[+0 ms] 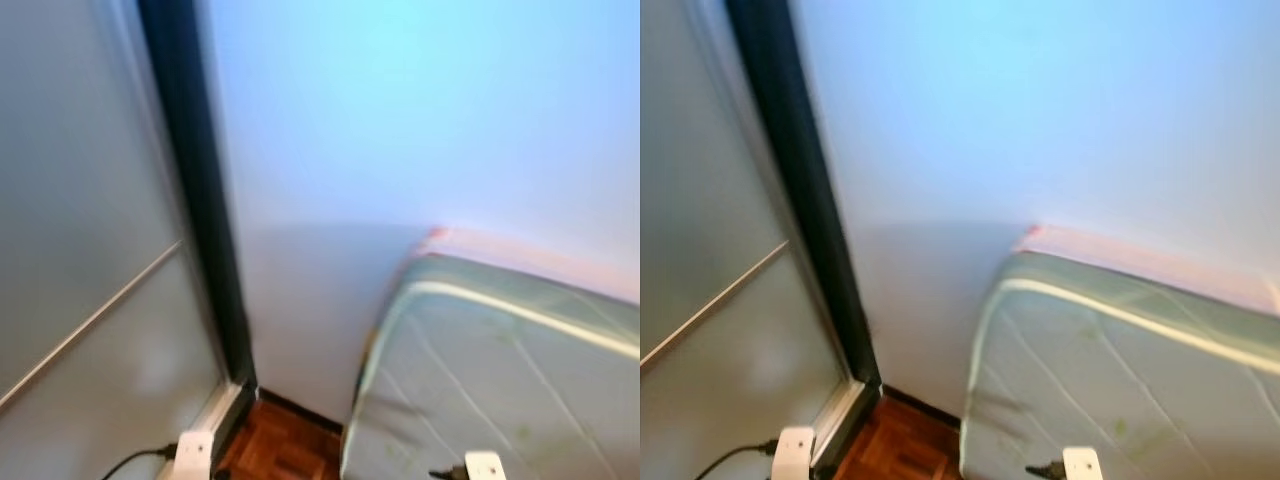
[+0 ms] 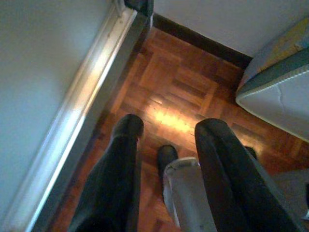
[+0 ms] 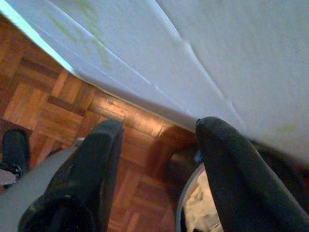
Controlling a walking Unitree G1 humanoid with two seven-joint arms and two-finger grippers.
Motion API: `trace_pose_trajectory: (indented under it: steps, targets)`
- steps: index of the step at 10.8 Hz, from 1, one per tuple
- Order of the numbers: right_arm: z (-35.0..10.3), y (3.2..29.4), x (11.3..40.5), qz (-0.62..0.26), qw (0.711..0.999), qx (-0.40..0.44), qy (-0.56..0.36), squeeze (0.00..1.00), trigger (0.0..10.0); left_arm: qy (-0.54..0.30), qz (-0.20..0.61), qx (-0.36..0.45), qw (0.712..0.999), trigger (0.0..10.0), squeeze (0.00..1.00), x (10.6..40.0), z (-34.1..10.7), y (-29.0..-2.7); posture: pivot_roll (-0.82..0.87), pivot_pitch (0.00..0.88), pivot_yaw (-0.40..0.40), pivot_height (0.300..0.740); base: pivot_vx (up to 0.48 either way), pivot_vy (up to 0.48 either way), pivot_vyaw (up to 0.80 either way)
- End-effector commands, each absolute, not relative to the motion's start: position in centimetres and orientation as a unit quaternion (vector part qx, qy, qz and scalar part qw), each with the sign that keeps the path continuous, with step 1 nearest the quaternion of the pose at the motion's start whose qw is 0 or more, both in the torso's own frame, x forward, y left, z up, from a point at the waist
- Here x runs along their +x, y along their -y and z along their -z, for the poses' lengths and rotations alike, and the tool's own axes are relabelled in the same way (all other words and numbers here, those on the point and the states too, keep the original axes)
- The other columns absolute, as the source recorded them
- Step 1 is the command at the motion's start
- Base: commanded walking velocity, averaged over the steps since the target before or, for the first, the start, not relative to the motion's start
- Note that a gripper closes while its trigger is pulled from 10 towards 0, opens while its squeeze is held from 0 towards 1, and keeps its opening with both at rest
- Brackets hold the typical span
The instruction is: Clean up the room
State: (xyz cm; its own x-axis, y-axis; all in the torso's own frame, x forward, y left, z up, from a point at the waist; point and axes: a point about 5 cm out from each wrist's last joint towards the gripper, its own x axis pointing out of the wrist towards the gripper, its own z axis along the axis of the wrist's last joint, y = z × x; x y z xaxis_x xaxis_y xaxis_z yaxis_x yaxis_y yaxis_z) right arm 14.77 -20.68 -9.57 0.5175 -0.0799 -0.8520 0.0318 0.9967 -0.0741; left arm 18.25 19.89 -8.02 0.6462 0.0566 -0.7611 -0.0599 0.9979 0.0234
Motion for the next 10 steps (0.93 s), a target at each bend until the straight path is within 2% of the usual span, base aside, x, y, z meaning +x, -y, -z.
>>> trace_pose_trajectory:
  steps: [1,10]
  targets:
    - [9.72,21.2,14.12,0.037,0.866,-0.028,-0.498,0.0,10.0,-0.425,-0.027,-0.007,0.905,10.0,0.0,18.03,8.22,-19.35,0.03,0.0,-0.024,0.74,0.0,0.0,-0.59]
    - [9.6,20.96,14.46,0.032,0.872,-0.029,-0.487,0.0,10.0,-0.432,-0.025,-0.006,0.902,10.0,0.0,17.74,8.43,-19.02,0.03,0.0,-0.021,0.74,0.0,0.0,0.0]
